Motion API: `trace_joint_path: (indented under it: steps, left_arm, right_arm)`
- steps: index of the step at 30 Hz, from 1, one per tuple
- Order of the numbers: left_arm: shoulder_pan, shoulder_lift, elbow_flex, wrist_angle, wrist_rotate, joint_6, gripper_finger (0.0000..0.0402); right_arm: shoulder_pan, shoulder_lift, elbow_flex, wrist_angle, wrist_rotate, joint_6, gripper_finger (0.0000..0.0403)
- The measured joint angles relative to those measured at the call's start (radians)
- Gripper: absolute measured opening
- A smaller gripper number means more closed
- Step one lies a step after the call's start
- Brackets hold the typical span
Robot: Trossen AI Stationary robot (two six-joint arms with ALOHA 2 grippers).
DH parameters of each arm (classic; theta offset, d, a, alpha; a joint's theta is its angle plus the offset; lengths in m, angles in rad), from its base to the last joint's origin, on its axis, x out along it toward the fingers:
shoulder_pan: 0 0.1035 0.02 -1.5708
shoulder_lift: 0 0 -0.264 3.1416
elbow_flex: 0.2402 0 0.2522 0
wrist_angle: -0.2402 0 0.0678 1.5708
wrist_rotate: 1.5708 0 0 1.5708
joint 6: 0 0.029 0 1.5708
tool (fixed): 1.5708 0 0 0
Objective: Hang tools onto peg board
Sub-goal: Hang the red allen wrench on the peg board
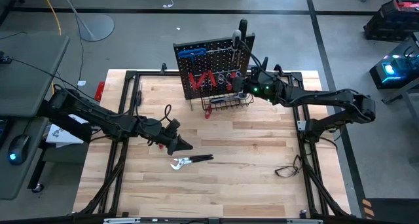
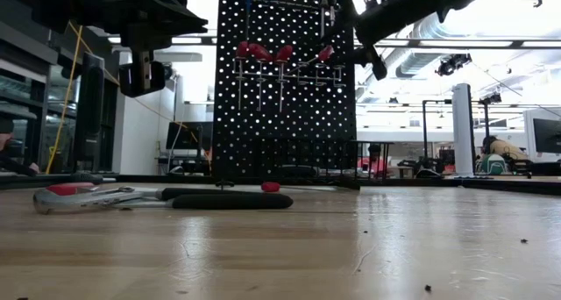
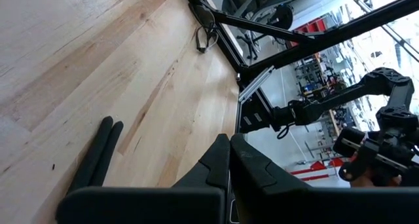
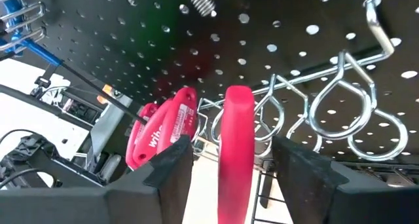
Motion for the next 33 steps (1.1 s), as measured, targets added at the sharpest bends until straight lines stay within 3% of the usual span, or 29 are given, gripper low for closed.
trace_joint_path:
  steps: [4,11,25,33]
  left_arm:
    - [0.000,0.000,0.000,0.000,0.000,0.000,0.0000]
    - [0.000,0.000,0.000,0.000,-0.003,0.006,0.0000]
    - [0.000,0.000,0.000,-0.001,-0.003,0.010,0.0000]
    - [0.000,0.000,0.000,-0.001,-0.003,0.010,0.0000]
  right_arm:
    - [0.000,0.000,0.000,-0.001,-0.001,-0.001,0.0160]
    - [0.000,0.000,0.000,-0.002,0.008,-0.009,0.0038]
    - [0.003,-0.080,0.000,-0.015,0.000,-0.024,0.0038]
    - [0.003,-0.162,0.000,-0.139,-0.030,-0.020,0.0038]
